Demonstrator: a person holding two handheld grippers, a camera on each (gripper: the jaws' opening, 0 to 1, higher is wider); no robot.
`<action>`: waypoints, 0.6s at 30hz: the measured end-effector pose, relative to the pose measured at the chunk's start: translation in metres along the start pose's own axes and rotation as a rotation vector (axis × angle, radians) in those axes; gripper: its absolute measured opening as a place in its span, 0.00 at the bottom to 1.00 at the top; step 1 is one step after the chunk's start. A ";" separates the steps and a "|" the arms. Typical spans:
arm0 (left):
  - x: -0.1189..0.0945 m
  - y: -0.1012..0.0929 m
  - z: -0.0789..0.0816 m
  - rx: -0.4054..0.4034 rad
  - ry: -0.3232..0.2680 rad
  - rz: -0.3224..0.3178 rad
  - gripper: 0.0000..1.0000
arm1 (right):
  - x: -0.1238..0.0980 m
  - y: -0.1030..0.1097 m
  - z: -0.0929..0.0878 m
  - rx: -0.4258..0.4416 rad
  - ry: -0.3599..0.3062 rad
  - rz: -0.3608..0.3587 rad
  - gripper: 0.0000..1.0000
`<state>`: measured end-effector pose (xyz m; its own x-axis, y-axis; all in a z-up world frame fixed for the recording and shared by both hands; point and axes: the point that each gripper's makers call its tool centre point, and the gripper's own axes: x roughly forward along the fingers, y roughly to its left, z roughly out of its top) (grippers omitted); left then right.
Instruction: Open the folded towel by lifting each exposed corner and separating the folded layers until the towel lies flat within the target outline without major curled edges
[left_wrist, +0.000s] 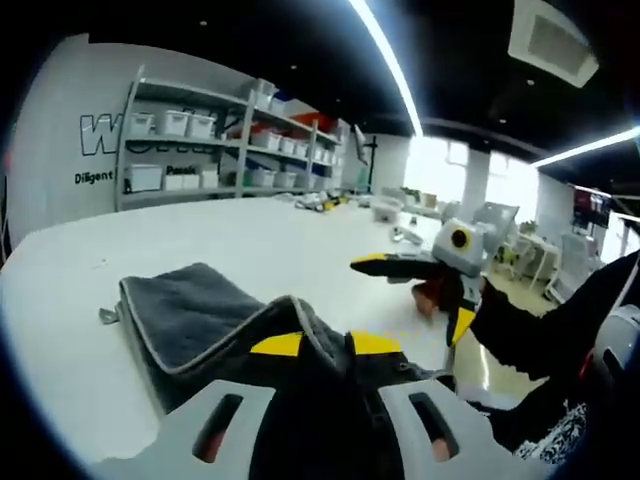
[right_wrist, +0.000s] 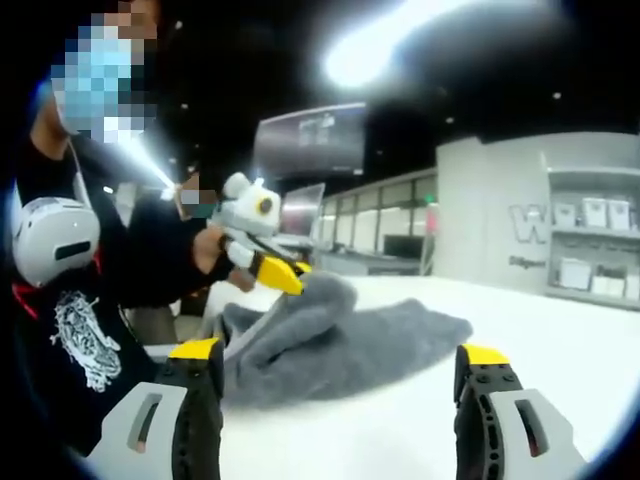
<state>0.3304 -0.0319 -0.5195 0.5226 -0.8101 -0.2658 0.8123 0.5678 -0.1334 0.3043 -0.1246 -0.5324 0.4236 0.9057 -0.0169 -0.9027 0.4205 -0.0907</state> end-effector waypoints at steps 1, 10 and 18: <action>-0.001 -0.001 0.000 0.001 -0.002 -0.004 0.06 | 0.000 0.000 0.000 0.000 0.000 0.001 0.96; -0.005 -0.012 0.003 0.035 -0.019 -0.020 0.01 | -0.002 -0.003 0.000 0.022 -0.004 -0.011 0.99; -0.029 -0.012 -0.002 0.009 -0.060 0.004 0.01 | -0.004 -0.004 -0.005 0.047 0.028 -0.013 0.99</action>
<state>0.3049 -0.0142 -0.5123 0.5399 -0.8154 -0.2087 0.8125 0.5697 -0.1238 0.3068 -0.1306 -0.5372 0.4368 0.8985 -0.0438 -0.8993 0.4350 -0.0448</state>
